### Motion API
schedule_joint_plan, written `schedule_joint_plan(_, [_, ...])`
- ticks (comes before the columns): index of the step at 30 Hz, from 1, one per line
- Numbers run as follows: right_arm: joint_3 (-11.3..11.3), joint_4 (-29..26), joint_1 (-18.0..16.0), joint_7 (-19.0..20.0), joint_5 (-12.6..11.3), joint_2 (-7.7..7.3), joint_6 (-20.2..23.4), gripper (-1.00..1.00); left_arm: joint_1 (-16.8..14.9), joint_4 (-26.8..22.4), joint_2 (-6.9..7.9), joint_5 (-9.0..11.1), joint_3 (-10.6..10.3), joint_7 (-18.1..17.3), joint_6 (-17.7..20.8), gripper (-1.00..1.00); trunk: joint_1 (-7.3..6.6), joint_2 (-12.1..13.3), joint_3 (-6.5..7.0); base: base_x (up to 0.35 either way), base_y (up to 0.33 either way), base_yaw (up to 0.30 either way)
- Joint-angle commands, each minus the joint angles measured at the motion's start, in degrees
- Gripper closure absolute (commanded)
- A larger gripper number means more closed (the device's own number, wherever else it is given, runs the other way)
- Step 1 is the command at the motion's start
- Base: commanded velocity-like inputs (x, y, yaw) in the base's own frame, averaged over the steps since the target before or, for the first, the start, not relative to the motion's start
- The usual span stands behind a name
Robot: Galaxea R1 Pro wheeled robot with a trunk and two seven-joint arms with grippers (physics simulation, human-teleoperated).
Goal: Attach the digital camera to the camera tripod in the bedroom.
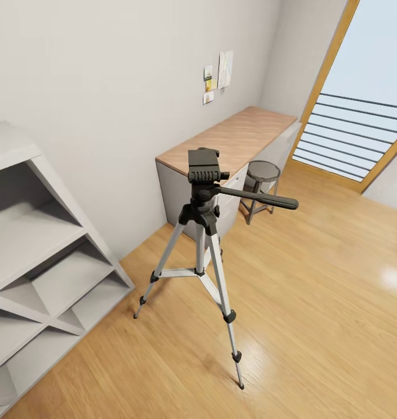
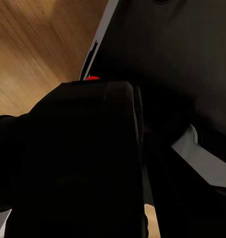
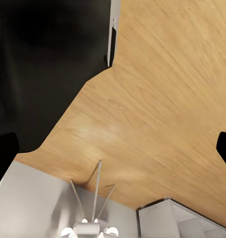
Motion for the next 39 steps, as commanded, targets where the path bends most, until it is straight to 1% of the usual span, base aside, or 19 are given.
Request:
schedule_joint_plan(1, [-0.5,0.1,-0.1,0.1,0.5,-0.04,0.1,-1.00,0.0,0.0,-0.01,0.1,0.4,-0.3,0.2,1.00,0.03,-0.1,-0.07,0.000,0.000,0.000])
schedule_joint_plan(10, [-0.2,-0.8,-0.1,-0.1,0.9,-0.18,-0.5,-1.00,0.0,0.0,-0.27,-0.2,0.2,-0.2,0.2,1.00,0.03,-0.1,-0.07,0.000,0.000,0.000])
schedule_joint_plan(13, [-0.3,-1.9,-0.1,-0.1,1.0,-0.14,-0.6,-1.00,0.0,0.0,-0.28,-0.3,0.2,-0.2,0.2,1.00,0.03,-0.1,-0.07,0.000,0.000,0.000])
schedule_joint_plan(16, [-0.3,-4.7,-0.1,0.1,1.0,-0.11,-0.6,-1.00,0.0,0.0,-0.28,-0.3,0.2,-0.2,0.2,1.00,0.03,-0.1,-0.07,0.000,0.000,0.000])
schedule_joint_plan(17, [-0.3,-10.4,-0.1,0.5,1.0,-0.24,0.2,-1.00,0.0,0.0,-0.28,-0.3,0.2,-0.2,0.2,1.00,0.03,-0.1,-0.07,0.000,0.000,0.000])
schedule_joint_plan(19, [-0.2,-16.0,-0.1,1.0,1.0,-0.41,1.4,-1.00,0.0,0.0,-0.28,-0.3,0.2,-0.2,0.2,1.00,0.03,-0.1,-0.07,0.000,0.000,0.000])
schedule_joint_plan(20, [-0.3,-22.3,-0.1,1.6,0.9,-0.52,3.2,-1.00,0.0,0.0,-0.28,-0.3,0.2,-0.2,0.2,1.00,0.03,-0.1,-0.07,0.000,0.000,0.000])
schedule_joint_plan(22, [-0.3,-29.0,-0.1,2.3,0.7,-0.57,5.8,-1.00,0.0,0.0,-0.28,-0.4,0.2,-0.2,0.2,1.00,0.03,-0.1,-0.07,0.000,0.000,0.000])
schedule_joint_plan(23, [-0.4,-36.1,-0.1,3.2,0.4,-0.58,9.2,-1.00,0.0,0.0,-0.28,-0.4,0.2,-0.2,0.2,1.00,0.03,-0.1,-0.07,0.000,0.000,0.000])
schedule_joint_plan(24, [-0.5,-39.6,-0.1,3.8,0.3,-0.57,11.1,-1.00,0.0,0.0,-0.28,-0.4,0.2,-0.2,0.2,1.00,0.03,-0.1,-0.07,0.000,0.000,0.000])
schedule_joint_plan(25, [-0.6,-48.1,-0.1,5.7,0.1,-0.52,16.6,-1.00,0.0,0.0,-0.28,-0.4,0.2,-0.2,0.2,1.00,0.03,-0.1,-0.07,0.000,0.000,0.000])
schedule_joint_plan(26, [-0.6,-52.4,-0.1,6.9,0.0,-0.50,19.4,-1.00,0.0,0.0,-0.28,-0.4,0.2,-0.2,0.2,1.00,0.03,-0.1,-0.07,0.000,0.000,0.000])
schedule_joint_plan(27, [-0.7,-60.2,-0.1,9.4,-0.3,-0.56,24.3,-1.00,0.0,0.0,-0.28,-0.4,0.2,-0.2,0.2,1.00,0.03,-0.1,-0.07,0.000,0.000,0.000])
schedule_joint_plan(30, [-0.8,-70.7,-0.1,13.2,-0.4,-0.58,29.9,-1.00,0.0,0.0,-0.28,-0.4,0.2,-0.2,0.2,1.00,0.03,-0.1,-0.07,0.000,0.000,0.000])
schedule_joint_plan(31, [-0.7,-76.8,-0.1,15.6,-0.5,-0.59,32.5,-1.00,0.0,0.0,-0.28,-0.4,0.2,-0.2,0.2,1.00,0.03,-0.1,-0.07,-0.006,0.000,0.000])
schedule_joint_plan(35, [-0.7,-86.6,-0.1,19.3,-0.6,-0.35,35.5,-1.00,0.0,0.0,-0.28,-0.4,0.2,-0.2,0.2,1.00,0.03,-0.1,-0.07,-0.070,0.000,0.000])
schedule_joint_plan(39, [-0.5,-89.7,-0.1,20.5,-0.3,-0.12,36.3,-1.00,0.0,0.0,-0.34,-0.4,0.2,-0.2,0.2,1.00,0.03,-0.1,-0.07,-0.243,0.000,0.000])
